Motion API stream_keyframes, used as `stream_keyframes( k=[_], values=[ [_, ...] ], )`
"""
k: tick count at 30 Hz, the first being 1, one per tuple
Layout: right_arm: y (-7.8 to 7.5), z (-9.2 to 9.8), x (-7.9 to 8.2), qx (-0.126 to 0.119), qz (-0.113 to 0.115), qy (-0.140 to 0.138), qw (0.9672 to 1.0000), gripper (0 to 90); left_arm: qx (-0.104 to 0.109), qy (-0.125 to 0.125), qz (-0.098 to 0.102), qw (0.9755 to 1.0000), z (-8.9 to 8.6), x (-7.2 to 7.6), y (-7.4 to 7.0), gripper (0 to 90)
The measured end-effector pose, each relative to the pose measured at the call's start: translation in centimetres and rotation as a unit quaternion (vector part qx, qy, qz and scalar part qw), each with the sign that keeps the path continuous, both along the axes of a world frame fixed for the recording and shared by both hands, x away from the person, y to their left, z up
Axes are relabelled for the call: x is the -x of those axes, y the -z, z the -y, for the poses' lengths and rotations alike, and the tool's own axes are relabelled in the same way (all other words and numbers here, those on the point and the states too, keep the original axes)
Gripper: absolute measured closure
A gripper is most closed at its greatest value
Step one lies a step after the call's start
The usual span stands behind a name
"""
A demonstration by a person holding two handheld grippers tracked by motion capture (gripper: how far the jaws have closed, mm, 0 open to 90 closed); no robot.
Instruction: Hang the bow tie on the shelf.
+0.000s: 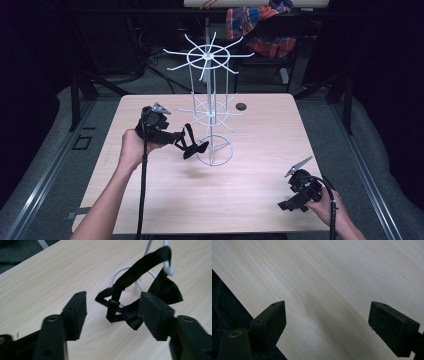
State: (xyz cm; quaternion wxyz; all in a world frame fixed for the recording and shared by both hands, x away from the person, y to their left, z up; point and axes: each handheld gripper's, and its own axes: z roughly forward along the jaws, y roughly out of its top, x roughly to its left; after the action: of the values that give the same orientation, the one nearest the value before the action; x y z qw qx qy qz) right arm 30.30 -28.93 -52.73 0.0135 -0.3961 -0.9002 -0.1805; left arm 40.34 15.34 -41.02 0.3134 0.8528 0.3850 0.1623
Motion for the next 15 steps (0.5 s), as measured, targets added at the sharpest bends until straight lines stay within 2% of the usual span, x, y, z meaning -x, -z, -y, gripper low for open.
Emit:
stream_keyframes(
  k=[8, 12, 15],
  values=[
    [0.0, 0.0, 0.0, 0.006, -0.001, -0.002, 1.0000, 14.5, 0.015, -0.026, -0.009, 0.9995, -2.5, 0.8, 1.1, 25.6],
    [0.0, -0.1, 0.0, 0.002, 0.002, 0.005, 1.0000, 14.5, 0.021, -0.033, -0.011, 0.9992, -3.2, 1.3, 1.6, 17.8],
    [0.0, -0.1, 0.0, 0.008, 0.000, 0.001, 1.0000, 14.5, 0.020, -0.042, -0.013, 0.9988, -3.7, 1.7, 2.1, 15.7]
  ],
)
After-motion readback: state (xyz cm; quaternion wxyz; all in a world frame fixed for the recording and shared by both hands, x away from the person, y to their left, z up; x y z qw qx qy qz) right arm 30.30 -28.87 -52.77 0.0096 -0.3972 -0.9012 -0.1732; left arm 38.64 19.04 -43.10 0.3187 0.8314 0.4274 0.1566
